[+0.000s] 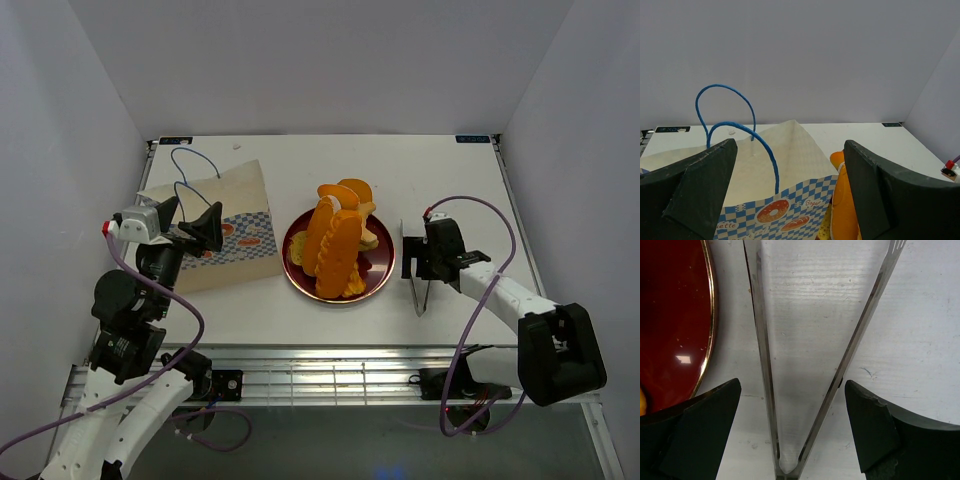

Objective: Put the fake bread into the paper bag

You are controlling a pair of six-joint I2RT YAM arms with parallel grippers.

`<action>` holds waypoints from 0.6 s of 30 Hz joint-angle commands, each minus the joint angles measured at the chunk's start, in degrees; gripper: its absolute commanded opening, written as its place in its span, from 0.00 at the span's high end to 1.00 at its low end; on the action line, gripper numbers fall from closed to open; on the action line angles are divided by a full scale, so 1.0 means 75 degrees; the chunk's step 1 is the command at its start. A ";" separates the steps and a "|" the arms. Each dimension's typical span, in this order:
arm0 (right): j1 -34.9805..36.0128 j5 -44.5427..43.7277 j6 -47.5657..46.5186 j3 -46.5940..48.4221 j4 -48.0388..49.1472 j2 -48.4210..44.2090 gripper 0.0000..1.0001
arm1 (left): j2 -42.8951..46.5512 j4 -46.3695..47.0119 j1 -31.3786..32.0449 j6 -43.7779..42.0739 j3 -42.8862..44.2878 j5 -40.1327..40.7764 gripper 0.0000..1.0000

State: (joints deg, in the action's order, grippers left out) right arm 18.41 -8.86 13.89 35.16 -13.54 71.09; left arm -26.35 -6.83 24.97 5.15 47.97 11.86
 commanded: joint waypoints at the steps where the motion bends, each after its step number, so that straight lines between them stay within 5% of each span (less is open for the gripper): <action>1: 0.0064 -0.0293 -0.0013 0.0246 0.0048 0.0258 0.10 | -0.0014 0.0079 0.0034 -0.0030 -0.0091 0.0071 0.02; 18: 0.0064 -0.0365 0.0281 0.0199 0.0469 0.0939 0.10 | 0.0009 0.0079 0.0139 0.0040 -0.0219 0.0177 0.02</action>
State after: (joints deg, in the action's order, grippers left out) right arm 18.57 -10.94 15.05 35.16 -12.16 77.23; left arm -26.41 -6.81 25.50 5.37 47.18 12.73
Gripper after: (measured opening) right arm 0.900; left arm 0.979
